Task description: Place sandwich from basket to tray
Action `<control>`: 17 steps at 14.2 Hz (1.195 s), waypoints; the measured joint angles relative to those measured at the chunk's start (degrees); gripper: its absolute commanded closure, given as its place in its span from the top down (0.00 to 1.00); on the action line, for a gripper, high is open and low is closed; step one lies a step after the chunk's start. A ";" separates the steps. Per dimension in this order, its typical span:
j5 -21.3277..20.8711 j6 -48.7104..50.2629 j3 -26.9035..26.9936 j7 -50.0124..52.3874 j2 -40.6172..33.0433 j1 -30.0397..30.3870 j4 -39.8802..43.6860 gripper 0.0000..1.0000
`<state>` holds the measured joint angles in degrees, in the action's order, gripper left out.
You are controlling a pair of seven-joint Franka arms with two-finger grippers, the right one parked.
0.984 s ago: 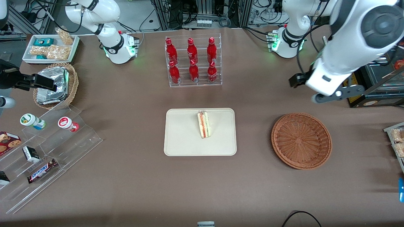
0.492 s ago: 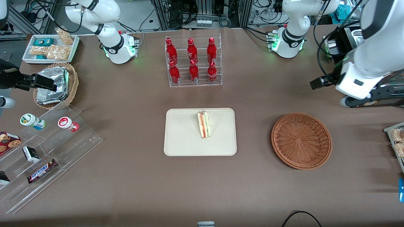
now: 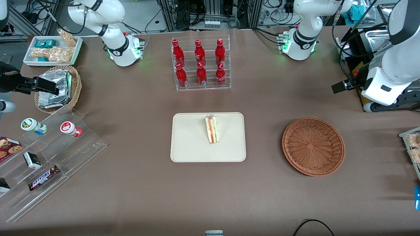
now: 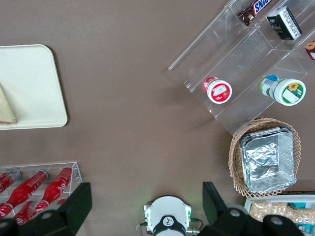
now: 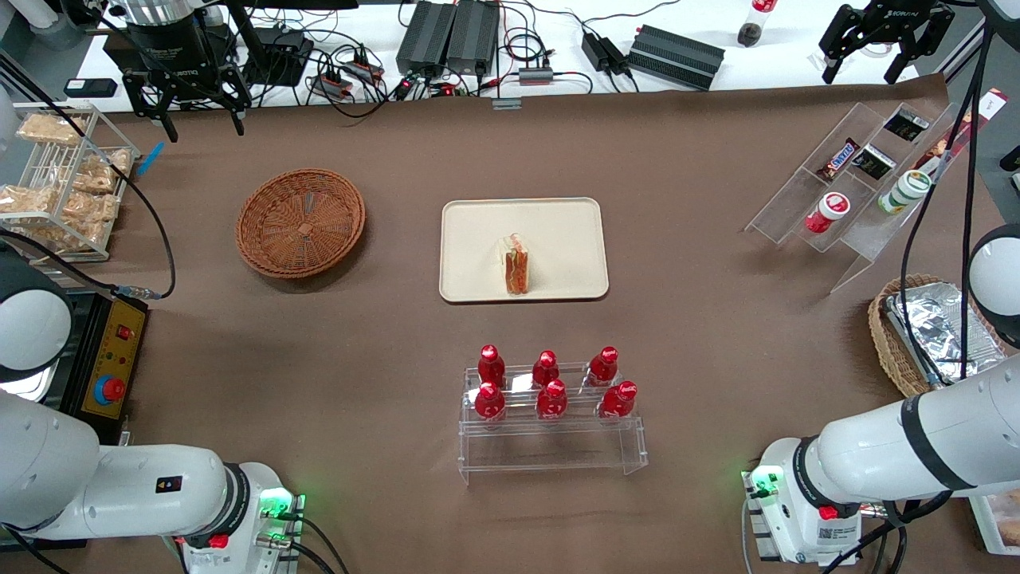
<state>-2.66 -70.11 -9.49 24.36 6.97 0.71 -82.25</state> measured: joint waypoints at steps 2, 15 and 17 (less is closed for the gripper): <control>0.00 1.79 0.56 -0.33 -0.21 0.07 0.00 1.00; -0.07 1.50 1.51 -16.25 -2.72 5.49 -0.03 1.00; -0.04 -0.46 0.52 -16.50 -3.15 5.51 -0.08 1.00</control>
<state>-2.70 -70.58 -8.97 7.86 3.82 6.22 -82.33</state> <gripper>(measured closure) 0.000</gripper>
